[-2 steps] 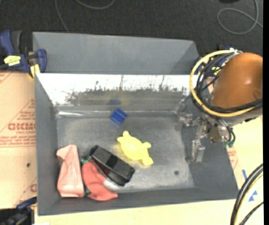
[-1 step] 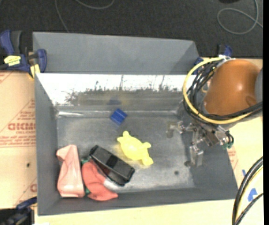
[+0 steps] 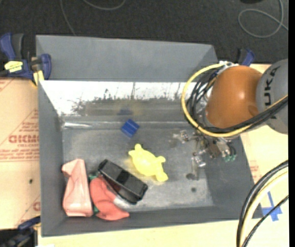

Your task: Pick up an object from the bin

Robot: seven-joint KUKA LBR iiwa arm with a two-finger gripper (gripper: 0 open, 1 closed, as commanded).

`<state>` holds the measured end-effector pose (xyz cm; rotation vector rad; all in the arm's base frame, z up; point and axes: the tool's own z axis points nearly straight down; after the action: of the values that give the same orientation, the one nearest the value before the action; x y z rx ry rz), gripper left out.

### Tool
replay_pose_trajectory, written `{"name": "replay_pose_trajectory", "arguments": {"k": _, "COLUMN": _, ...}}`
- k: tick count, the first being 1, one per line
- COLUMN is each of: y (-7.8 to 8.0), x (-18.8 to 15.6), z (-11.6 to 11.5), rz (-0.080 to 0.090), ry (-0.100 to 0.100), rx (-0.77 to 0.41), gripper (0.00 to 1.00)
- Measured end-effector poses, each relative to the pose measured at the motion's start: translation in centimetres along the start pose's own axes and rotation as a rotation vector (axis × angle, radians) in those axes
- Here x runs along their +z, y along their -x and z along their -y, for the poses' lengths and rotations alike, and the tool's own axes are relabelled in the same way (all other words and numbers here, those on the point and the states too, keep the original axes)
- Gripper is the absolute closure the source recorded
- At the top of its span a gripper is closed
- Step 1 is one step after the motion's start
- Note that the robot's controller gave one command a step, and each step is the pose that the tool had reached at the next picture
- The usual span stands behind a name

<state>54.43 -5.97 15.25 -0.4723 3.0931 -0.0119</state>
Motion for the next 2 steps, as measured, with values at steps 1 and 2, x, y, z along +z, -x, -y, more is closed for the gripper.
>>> {"name": "replay_pose_trajectory", "arguments": {"k": 1, "y": 0.6, "x": 0.9, "z": -1.3, "rz": 0.000, "ry": 0.003, "rx": 0.020, "gripper": 0.00}}
{"name": "replay_pose_trajectory", "arguments": {"k": 2, "y": -0.3, "x": 2.0, "z": -1.0, "rz": -0.004, "ry": 0.003, "rx": -0.170, "gripper": 0.00}}
